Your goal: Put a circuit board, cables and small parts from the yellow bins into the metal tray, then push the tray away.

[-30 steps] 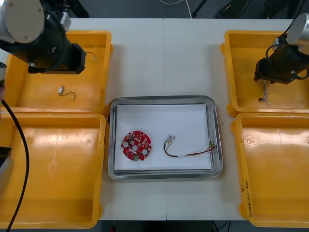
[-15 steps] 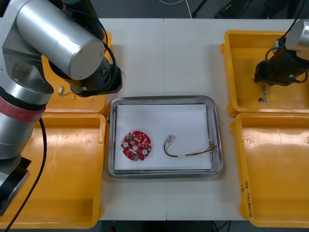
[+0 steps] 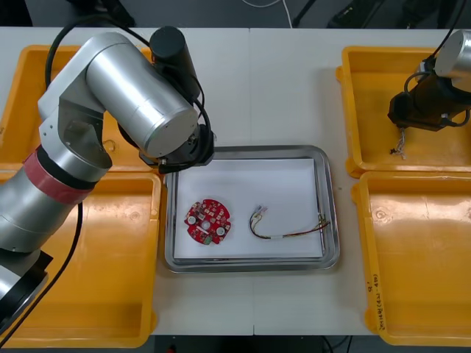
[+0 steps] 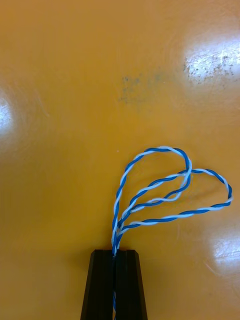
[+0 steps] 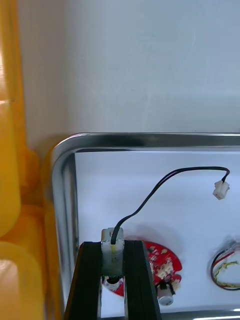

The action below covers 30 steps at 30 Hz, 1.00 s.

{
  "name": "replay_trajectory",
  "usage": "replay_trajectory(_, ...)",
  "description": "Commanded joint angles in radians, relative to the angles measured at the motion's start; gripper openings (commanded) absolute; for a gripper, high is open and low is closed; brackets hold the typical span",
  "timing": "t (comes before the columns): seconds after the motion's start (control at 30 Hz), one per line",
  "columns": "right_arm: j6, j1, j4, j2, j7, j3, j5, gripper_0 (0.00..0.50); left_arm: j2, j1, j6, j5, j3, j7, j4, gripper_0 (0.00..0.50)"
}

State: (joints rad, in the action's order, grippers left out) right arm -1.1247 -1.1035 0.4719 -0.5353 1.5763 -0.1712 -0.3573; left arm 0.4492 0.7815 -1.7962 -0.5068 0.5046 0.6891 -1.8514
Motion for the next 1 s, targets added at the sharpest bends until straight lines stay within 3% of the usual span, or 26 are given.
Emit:
replay_trajectory(0.03,0.000,0.021,0.056,0.005,0.033,-0.019,0.005,0.000,-0.014,-0.011,0.083,-0.004,0.055,-0.079,0.054,0.000)
replay_trajectory(0.47,-0.448,0.022,0.427,-0.034,0.022,-0.099,0.054,0.000,0.045,-0.085,0.235,0.002,0.127,-0.080,0.081,0.000)
replay_trajectory(0.73,-0.658,0.030,0.599,-0.046,0.024,-0.114,0.060,0.000,0.055,-0.097,0.247,0.008,0.130,-0.077,0.083,0.000)
replay_trajectory(0.9,-0.784,0.067,0.745,-0.046,0.031,-0.114,0.038,0.000,0.055,-0.097,0.247,0.017,0.130,-0.074,0.083,0.000)
replay_trajectory(1.0,-0.795,0.096,0.824,-0.049,0.033,-0.103,-0.014,0.000,0.055,-0.100,0.248,0.019,0.130,-0.072,0.083,0.000)
